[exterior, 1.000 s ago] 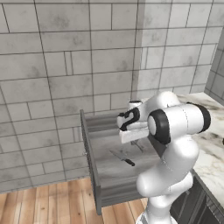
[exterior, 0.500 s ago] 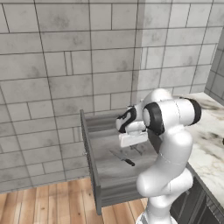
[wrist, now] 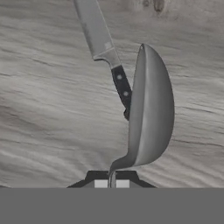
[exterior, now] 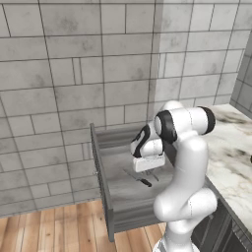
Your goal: Pick up the metallic utensils from the counter and place them in the open drawer. Make sure not to pick up any wooden utensils.
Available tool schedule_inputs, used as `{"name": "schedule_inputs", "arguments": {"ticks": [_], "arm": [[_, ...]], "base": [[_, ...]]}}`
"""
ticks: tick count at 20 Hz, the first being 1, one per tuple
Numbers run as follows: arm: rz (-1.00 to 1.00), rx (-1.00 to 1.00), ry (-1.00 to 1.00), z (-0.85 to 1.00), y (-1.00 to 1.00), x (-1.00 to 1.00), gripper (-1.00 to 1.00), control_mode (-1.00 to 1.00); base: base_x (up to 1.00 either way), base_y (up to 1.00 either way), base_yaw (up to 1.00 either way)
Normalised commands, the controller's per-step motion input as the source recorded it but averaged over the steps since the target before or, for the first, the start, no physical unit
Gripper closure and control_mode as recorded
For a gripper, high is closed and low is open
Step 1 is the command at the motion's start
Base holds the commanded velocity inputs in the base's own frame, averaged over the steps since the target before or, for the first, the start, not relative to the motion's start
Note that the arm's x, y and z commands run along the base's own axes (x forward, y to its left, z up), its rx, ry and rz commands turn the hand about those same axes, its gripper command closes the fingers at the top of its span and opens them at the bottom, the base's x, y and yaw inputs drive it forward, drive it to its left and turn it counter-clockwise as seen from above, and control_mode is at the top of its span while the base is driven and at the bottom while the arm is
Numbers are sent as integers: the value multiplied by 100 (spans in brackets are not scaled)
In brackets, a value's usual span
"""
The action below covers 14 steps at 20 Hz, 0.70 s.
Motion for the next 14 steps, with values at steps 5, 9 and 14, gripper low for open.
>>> {"name": "schedule_inputs", "arguments": {"ticks": [5, 9, 14], "arm": [[0, 0, -14, -31, 0, 0, 100, -100], [0, 0, -12, 0, 0, 0, 100, -100], [0, 0, -6, 0, -1, 0, 100, -100]], "base": [[0, 0, 0], [0, 0, 0], [0, 0, 0]]}}
